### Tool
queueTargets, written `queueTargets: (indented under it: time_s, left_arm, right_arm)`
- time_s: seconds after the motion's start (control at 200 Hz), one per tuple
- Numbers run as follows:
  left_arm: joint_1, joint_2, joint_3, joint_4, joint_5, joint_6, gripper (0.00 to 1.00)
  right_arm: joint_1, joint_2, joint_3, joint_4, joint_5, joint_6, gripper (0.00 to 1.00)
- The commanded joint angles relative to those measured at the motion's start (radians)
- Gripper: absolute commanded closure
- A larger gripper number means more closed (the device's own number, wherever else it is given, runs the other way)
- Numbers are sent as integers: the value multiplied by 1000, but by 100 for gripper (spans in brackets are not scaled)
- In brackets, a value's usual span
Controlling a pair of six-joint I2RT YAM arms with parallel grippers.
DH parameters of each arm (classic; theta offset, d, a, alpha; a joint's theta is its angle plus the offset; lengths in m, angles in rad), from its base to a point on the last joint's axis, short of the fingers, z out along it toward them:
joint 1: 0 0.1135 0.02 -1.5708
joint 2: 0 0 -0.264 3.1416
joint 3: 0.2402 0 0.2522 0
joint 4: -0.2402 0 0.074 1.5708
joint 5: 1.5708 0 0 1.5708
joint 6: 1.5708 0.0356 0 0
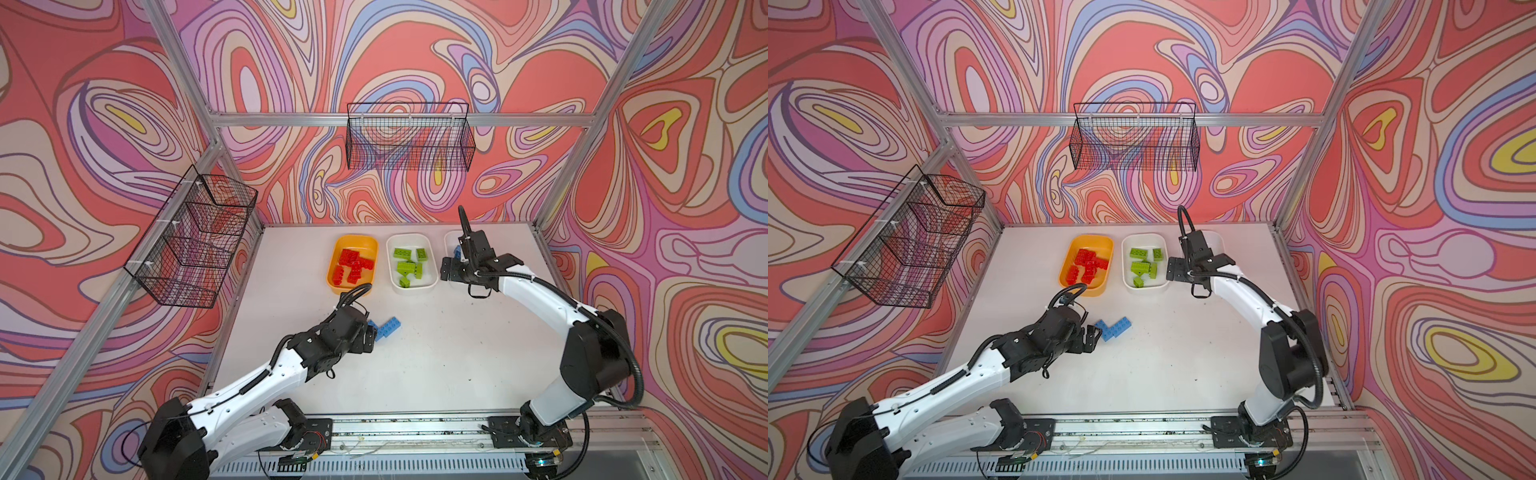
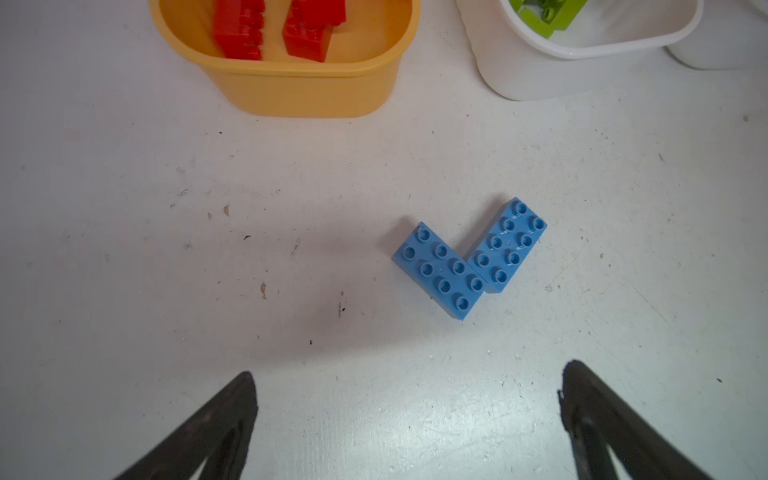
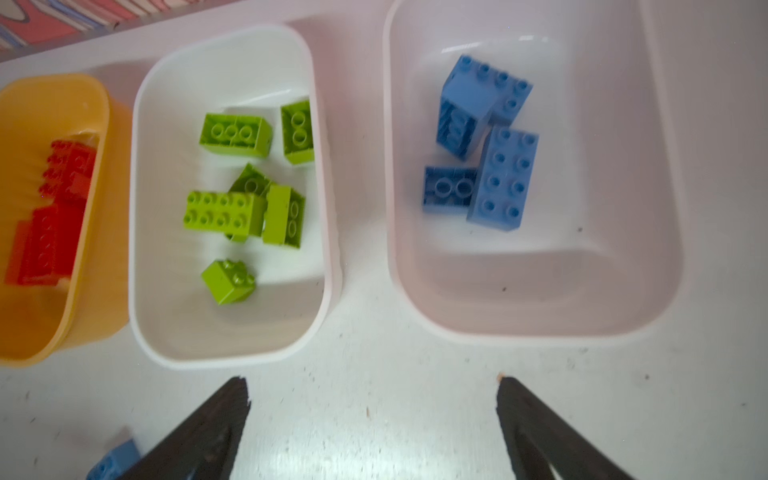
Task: Sort the legos into containers by color
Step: 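Lift the light-blue brick with the right gripper and drop it into the blue-brick tub, then grasp one brick of the L-shaped light-blue pair with the left gripper while the right withdraws, then carry the light-blue brick with the left gripper and drop it into the blue-brick tub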
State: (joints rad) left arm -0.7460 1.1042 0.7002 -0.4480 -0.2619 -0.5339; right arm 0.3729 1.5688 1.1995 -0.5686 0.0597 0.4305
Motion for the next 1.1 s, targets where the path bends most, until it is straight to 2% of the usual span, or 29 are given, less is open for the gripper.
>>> queueTargets:
  time_s: [0.0,0.205,0.421,0.521,0.676,0.846,0.936,1.092]
  left_arm:
    - [5,153,98,35,77,126,1]
    - [4,440,248,54,170,226,9]
    - [4,587,364,21,186,281,20]
    - [4,629,397,5,212,306,28]
    - [4,668,407,-2,193,324,37]
    - [4,706,421,-18,194,327,53]
    - [4,714,420,-19,189,325,65]
    - [4,731,420,-20,196,319,69]
  right_arm:
    - [-11,-111,-148,3,-77,40,2]
    - [-12,-357,-340,-45,-94,53,2]
    - [-12,-504,-422,-72,-104,53,2]
    - [-12,-524,-426,-73,-111,50,2]
    - [-12,-519,-432,-50,-128,47,2]
    - [-12,-500,-437,-34,-139,42,2]
    - [-12,-497,-443,-28,-140,45,2]
    - [-12,-497,-443,-33,-137,45,2]
